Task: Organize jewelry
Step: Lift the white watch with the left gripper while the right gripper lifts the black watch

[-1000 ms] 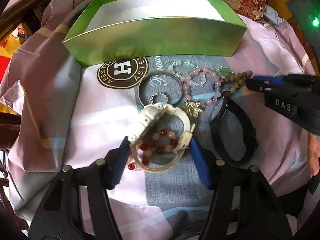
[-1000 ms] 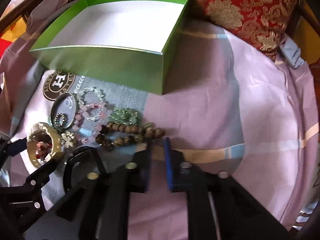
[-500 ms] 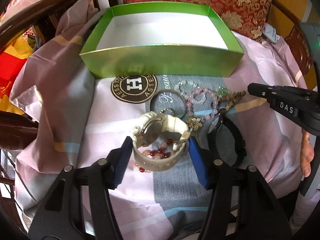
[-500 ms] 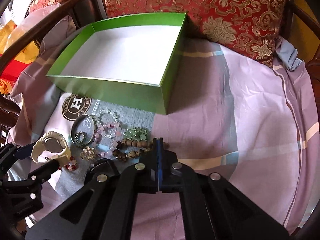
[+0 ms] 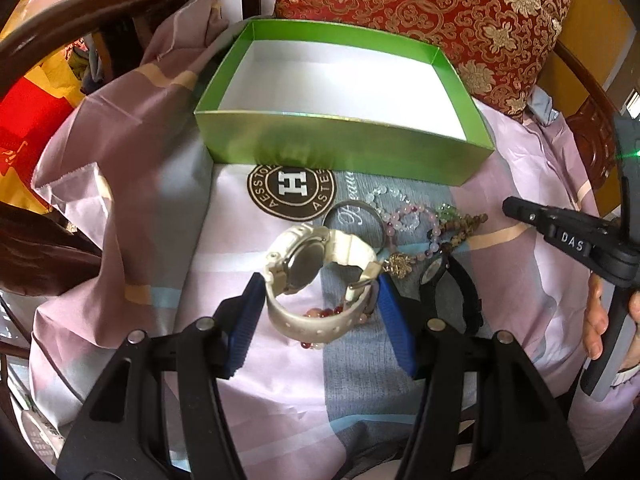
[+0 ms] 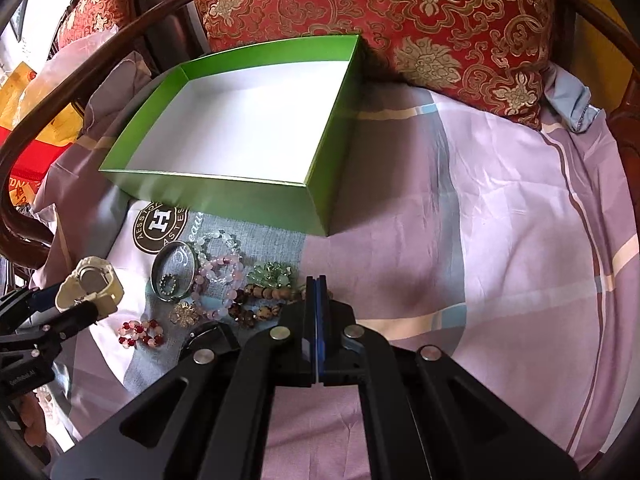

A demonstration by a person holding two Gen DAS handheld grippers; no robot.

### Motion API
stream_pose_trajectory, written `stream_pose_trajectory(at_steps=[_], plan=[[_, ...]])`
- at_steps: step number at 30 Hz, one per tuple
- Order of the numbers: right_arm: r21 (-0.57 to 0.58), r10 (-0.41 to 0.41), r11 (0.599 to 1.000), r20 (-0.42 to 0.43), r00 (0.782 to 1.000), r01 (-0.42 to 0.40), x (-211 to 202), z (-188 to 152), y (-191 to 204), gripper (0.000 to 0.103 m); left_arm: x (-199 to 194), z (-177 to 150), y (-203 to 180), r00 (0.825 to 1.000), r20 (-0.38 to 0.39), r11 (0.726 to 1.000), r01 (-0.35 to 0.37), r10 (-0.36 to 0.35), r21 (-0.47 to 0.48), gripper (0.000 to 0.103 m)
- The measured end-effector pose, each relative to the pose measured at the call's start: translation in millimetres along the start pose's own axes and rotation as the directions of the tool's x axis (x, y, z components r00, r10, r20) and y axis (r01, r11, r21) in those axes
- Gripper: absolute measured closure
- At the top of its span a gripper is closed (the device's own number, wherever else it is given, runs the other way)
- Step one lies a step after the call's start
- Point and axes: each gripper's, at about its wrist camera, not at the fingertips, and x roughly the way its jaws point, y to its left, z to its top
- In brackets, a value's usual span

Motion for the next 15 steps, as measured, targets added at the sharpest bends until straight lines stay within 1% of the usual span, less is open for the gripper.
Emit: stream_pose_trajectory(at_steps=[3, 6, 7, 8, 9, 10, 11, 14, 15], plan=[[-0.001, 0.003, 1.0, 0.0, 1.0, -0.003, 0.4, -0.1, 0.2, 0.103, -2.5, 1.6, 0.4, 1.0, 0.008, 1.0, 0.002, -0.002, -0.001, 0.045], [-0.017, 0.027, 0.999, -0.016, 1.0, -0.027, 4.7, -1.3, 3.4, 0.102, 1.0, 0.3, -0.6, 1.0, 0.001, 1.0, 0.007, -0.007, 0.0, 0.045], [-0.02, 0.041, 0.999, -0.026, 0.999, -0.041, 7.7, -2.2, 5.3, 0.093, 2.9, -0.7, -1.3, 1.0, -0.004, 1.0, 0.008, -0.008, 0.001, 0.045], [-0.019, 0.054, 0.998, -0.037, 0.998, -0.055, 10.8, -3.2, 7.1, 0.071, 5.5, -1.4, -1.8, 1.0, -0.011, 1.0, 0.009, -0.009, 0.001, 0.045], [-0.015, 0.061, 0.998, -0.041, 0.997, -0.062, 12.7, -4.0, 8.9, 0.044, 8.5, -2.1, -2.5, 1.0, -0.02, 1.0, 0.008, -0.008, 0.002, 0.045], [-0.011, 0.065, 0.998, -0.039, 0.997, -0.066, 13.5, -5.6, 11.1, 0.038, 10.7, -2.7, -2.8, 1.0, -0.026, 1.0, 0.008, -0.008, 0.002, 0.045], [-0.021, 0.075, 0.997, -0.036, 0.997, -0.076, 12.8, -7.6, 15.3, 0.038, 12.7, -3.4, -3.0, 0.999, -0.032, 1.0, 0.008, -0.008, 0.002, 0.045], [-0.125, 0.129, 0.982, -0.085, 0.988, -0.139, 11.5, -14.0, 38.1, 0.038, 15.1, -4.5, -2.5, 0.999, -0.034, 1.0, 0.005, -0.005, 0.004, 0.045], [-0.162, 0.117, 0.978, -0.104, 0.988, -0.133, 13.1, -17.6, 46.3, 0.043, 15.5, -4.4, -1.7, 0.999, -0.034, 1.0, 0.002, -0.002, 0.002, 0.045]])
